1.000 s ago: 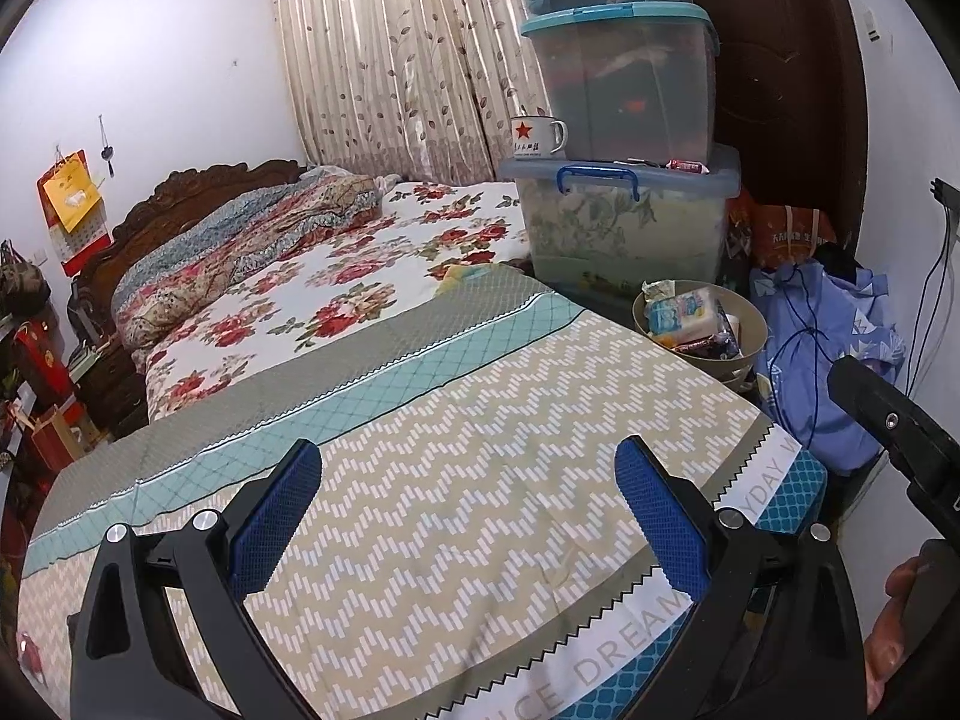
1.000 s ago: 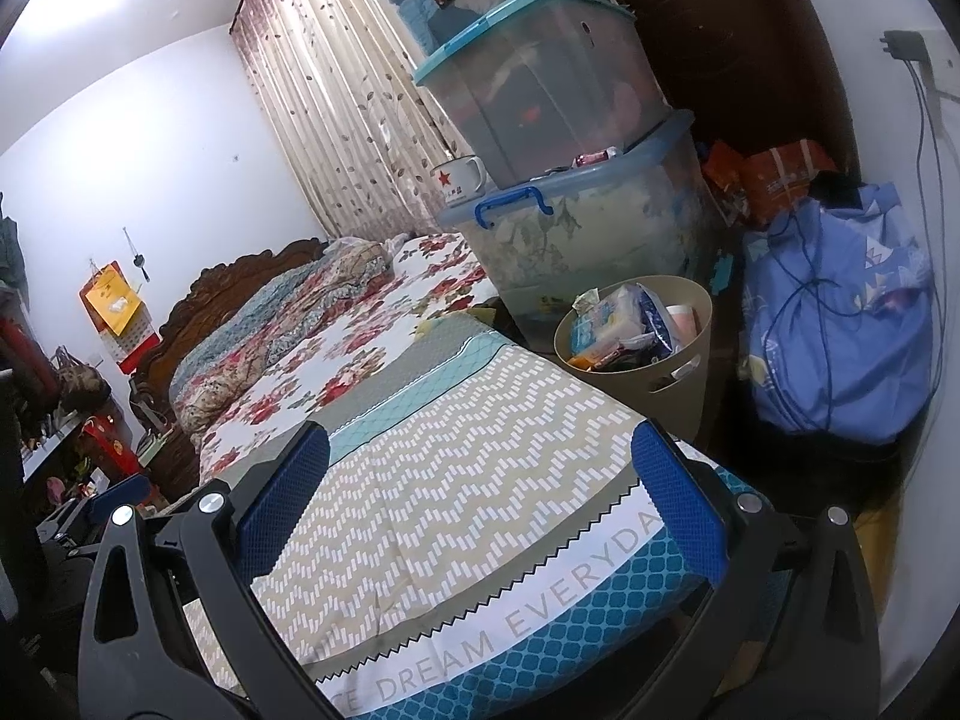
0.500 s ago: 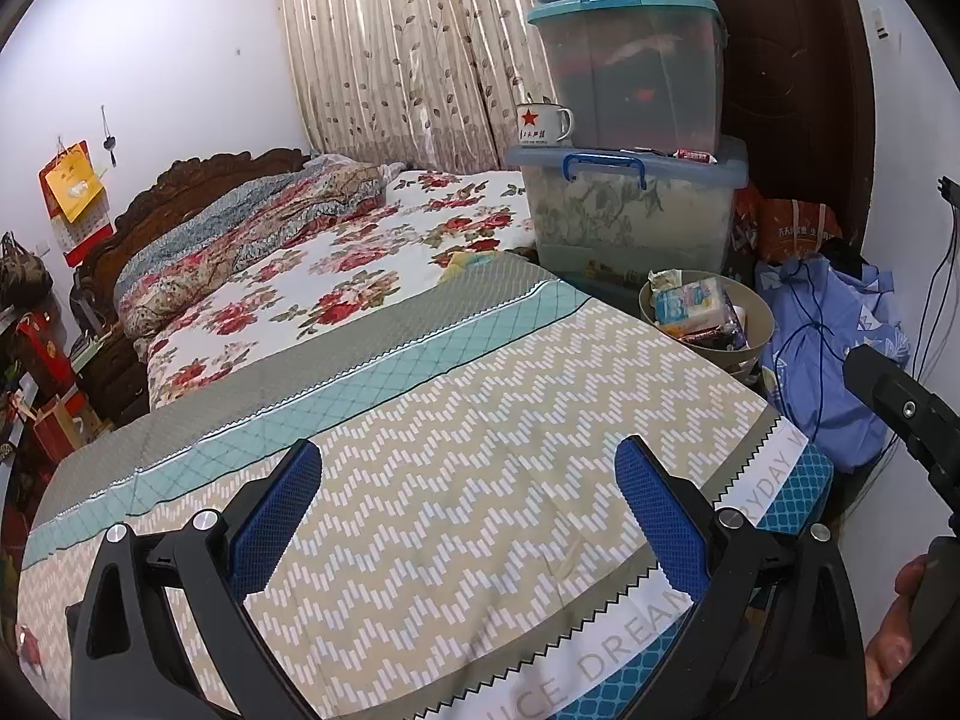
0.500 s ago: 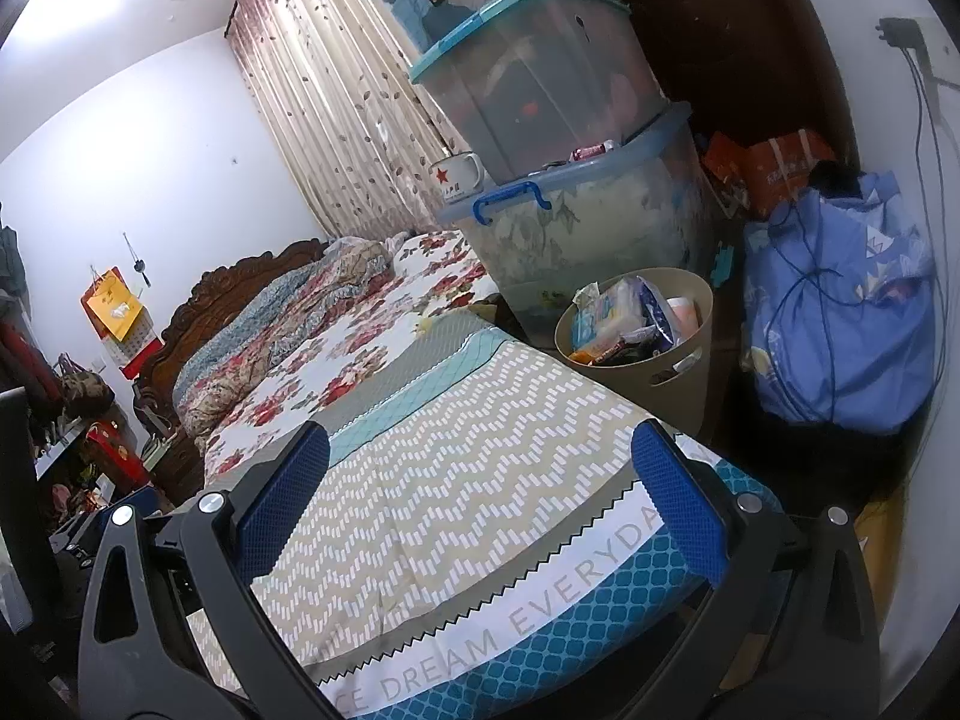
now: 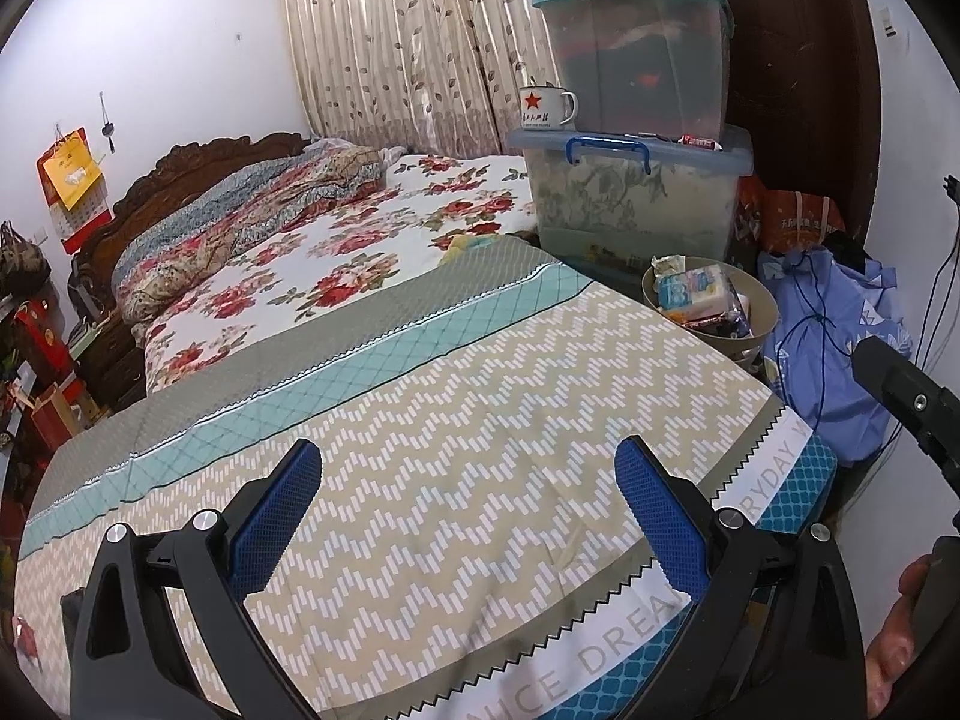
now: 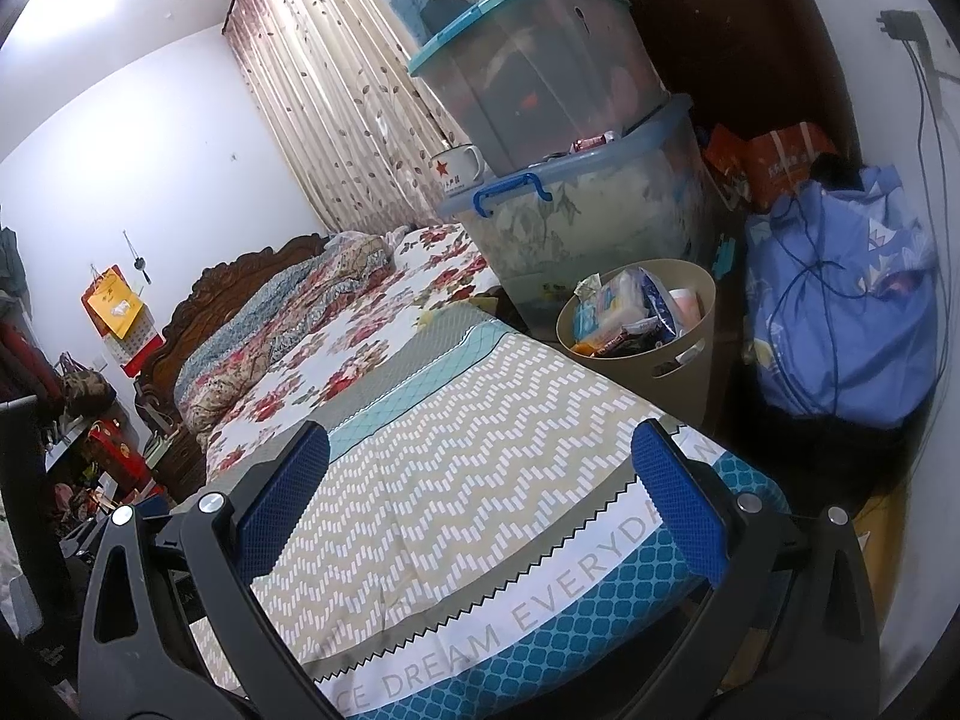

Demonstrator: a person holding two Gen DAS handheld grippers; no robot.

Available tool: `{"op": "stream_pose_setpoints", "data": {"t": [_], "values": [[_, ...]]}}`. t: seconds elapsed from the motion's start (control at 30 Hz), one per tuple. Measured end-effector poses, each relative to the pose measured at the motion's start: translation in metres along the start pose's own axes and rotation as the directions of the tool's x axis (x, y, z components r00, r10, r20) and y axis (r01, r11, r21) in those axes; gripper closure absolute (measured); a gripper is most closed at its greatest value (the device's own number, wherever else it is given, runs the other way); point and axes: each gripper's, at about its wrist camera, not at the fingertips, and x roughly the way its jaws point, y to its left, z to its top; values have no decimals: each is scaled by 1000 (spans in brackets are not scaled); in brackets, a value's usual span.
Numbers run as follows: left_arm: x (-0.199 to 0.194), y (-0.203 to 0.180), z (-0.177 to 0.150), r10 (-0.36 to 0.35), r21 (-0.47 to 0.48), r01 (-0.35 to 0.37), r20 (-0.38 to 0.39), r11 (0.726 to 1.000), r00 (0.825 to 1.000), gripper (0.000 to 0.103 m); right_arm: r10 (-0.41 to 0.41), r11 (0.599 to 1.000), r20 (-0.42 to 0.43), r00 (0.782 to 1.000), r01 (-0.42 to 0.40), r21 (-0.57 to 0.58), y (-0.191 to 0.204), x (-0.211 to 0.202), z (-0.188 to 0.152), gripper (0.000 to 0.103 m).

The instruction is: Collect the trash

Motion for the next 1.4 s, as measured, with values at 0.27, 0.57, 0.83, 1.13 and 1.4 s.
{"op": "stream_pose_setpoints", "data": {"t": [0.27, 0.57, 0.83, 1.13, 1.4], "values": [[4, 1, -2, 1, -13, -2, -18, 1000, 1000, 9, 0, 1000, -4, 1000, 0, 2, 0, 1, -2, 3], [5, 2, -3, 7, -24, -7, -19, 1000, 1000, 9, -2, 1000, -3, 1000, 2, 4, 2, -2, -4, 3], [5, 3, -4, 21, -33, -22, -11, 999, 1000, 9, 1, 1000, -3, 1000, -1, 3, 4, -2, -5, 3], [4, 5, -6, 33, -53, -34, -13, 998, 999, 9, 1, 1000, -4, 1000, -1, 3, 4, -1, -5, 3], [8, 7, -9, 34, -59, -36, -36, 998, 999, 9, 1, 1000, -9, 1000, -1, 6, 6, 1, -5, 3]]}}
